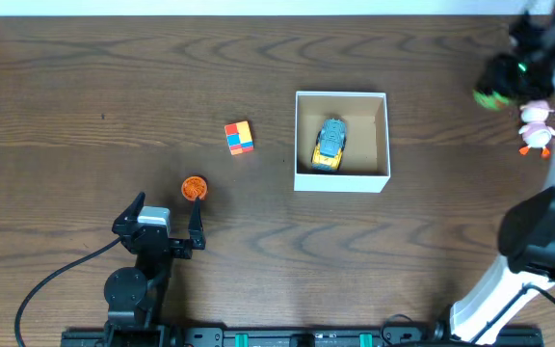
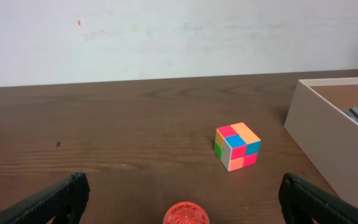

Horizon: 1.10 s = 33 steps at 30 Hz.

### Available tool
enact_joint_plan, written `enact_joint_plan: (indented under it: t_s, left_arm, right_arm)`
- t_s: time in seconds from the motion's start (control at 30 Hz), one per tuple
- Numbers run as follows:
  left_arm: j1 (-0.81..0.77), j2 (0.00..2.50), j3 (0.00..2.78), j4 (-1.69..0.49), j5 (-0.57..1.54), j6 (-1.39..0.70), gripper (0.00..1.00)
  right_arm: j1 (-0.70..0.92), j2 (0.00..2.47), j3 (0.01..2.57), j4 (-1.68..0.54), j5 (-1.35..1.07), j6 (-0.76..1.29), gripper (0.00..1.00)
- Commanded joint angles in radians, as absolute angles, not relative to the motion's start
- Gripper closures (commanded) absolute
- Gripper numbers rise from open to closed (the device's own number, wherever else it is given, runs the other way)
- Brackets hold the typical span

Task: Pack container
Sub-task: 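Carry green ball left and drop it into the box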

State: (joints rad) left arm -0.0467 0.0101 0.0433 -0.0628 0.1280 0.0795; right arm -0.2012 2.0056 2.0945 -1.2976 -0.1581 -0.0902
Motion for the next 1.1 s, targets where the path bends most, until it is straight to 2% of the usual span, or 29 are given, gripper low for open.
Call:
enact_joint_plan:
  t_s: [0.0, 0.3, 0.53, 1.07]
  left_arm:
    - [-0.043, 0.004, 0.013, -0.076, 0.139, 0.089, 0.02]
    - [-0.043, 0.004, 0.013, -0.076, 0.139, 0.089, 0.02]
    - [-0.043, 0.004, 0.013, -0.076, 0.139, 0.089, 0.02]
    - [-0.043, 0.004, 0.013, -0.076, 0.139, 0.089, 0.02]
  right_arm:
    - [-0.078, 2.001, 2.180, -1.313, -0.199, -0.088, 0.43]
    - [0.239, 2.003, 2.175, -1.230, -0.104, -0.094, 0.42]
    - [0.404, 2.017, 2.152, -1.140, -0.041, -0.054, 0.41]
    - [0.454, 2.251, 2.150, -1.129, -0.038, 0.004, 0.37]
